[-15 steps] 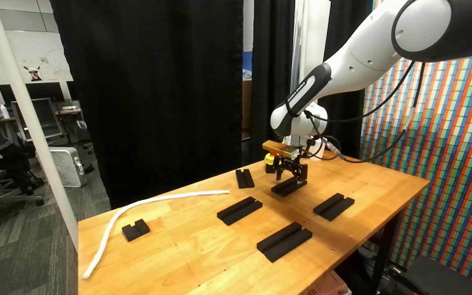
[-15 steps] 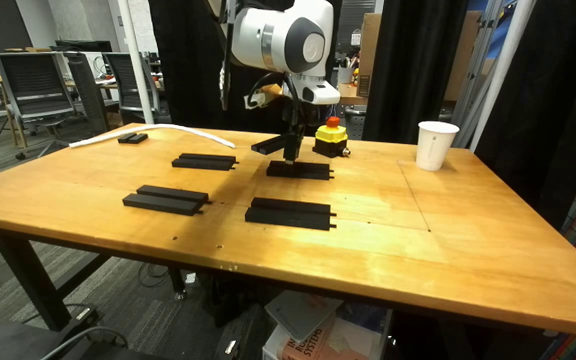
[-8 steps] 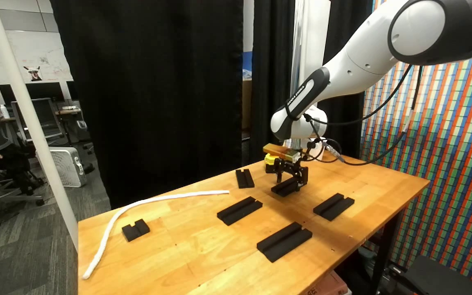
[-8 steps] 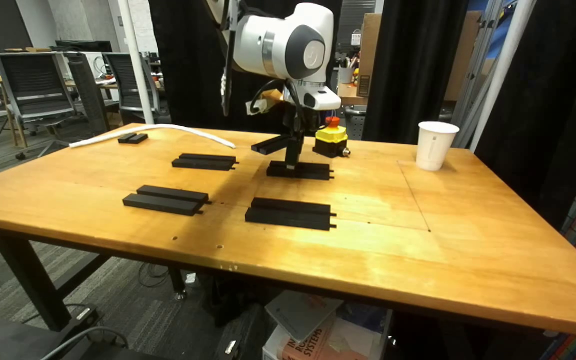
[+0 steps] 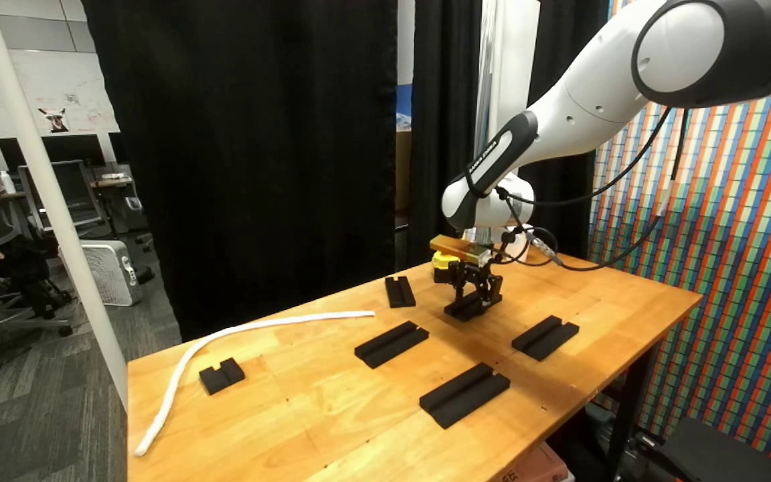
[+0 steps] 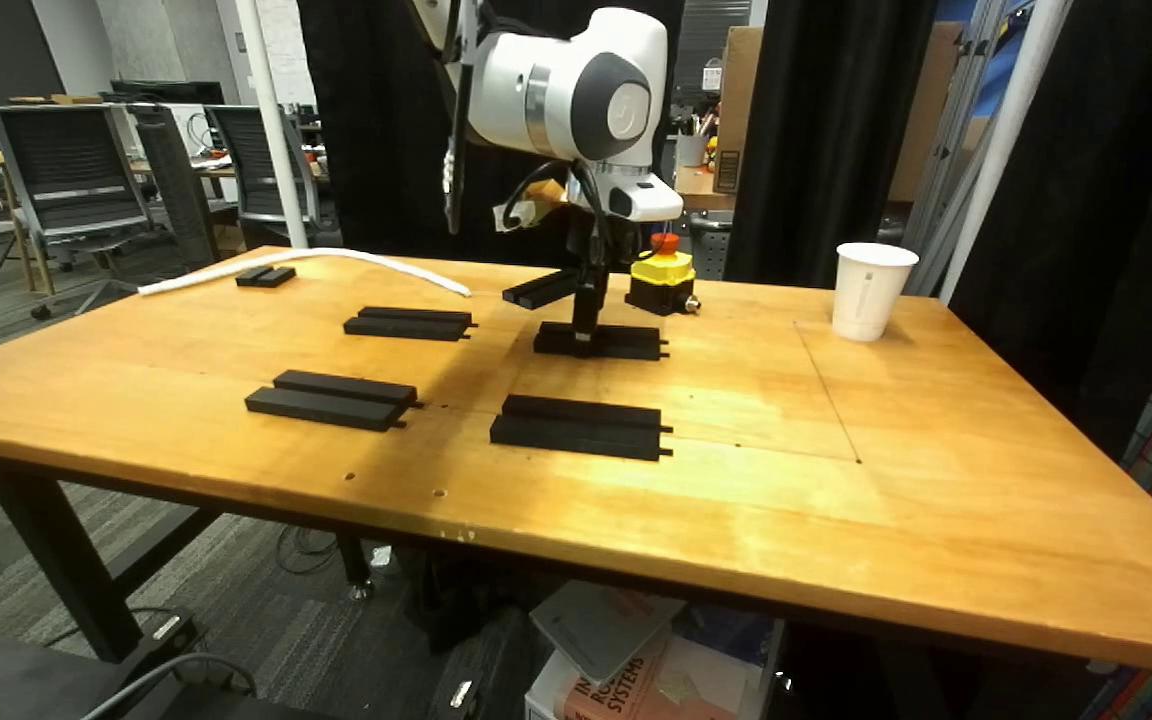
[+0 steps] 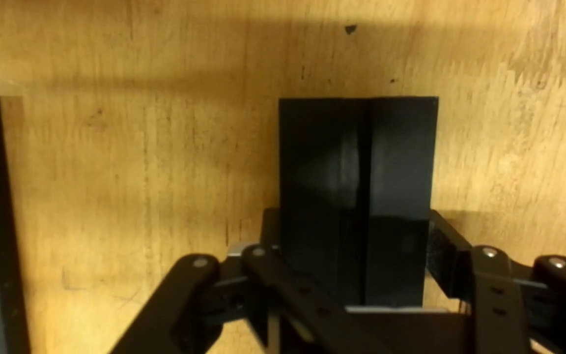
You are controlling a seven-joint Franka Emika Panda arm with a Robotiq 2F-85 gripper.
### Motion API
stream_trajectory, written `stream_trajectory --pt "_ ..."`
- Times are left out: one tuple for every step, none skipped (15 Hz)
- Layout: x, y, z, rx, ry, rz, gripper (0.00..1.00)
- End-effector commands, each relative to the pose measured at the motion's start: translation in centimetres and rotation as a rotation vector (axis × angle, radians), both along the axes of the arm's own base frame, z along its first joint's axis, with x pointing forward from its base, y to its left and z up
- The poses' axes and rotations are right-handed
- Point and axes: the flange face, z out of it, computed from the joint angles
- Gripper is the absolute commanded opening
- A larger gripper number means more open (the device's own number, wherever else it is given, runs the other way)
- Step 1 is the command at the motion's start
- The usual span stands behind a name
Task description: Connect four black pieces together
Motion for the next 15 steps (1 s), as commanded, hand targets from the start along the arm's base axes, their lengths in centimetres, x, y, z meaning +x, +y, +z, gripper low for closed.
stream_trajectory --pt "0.2 0.0 0.6 -0.012 -0.012 0.004 0.45" --pt "0.1 0.5 1.1 -0.009 -0.013 -0.004 0.45" --pt "0.0 1.1 1.9 -0.015 -0.025 -0.010 0.45" --pt "0.0 1.8 2.7 -0.022 -0.040 -0.015 0.45" --pt "0.0 2.5 3.4 -0.024 -0.052 -0.026 0.45" --pt "0.1 3.4 4.5 -0.024 -0.066 -0.043 0.45" --pt "0.1 4.2 5.4 -0.028 -0.079 -0.055 0.45" --pt "0.2 5.4 6.5 -0.032 -0.098 -0.063 0.45" --pt "0.3 6.6 7.5 -0.038 -0.112 -0.073 0.45" --pt "0.3 7.7 8.6 -0.037 -0.126 -0.087 0.45" --pt "0.7 9.2 9.6 -0.030 -0.148 -0.102 0.45" --pt "1.0 10.4 10.6 -0.026 -0.163 -0.113 0.45" --pt "1.5 12.2 11.2 -0.019 -0.172 -0.112 0.45" --pt "1.7 13.7 11.7 -0.008 -0.178 -0.102 0.45" --pt "2.0 15.1 12.0 0.002 -0.182 -0.091 0.45"
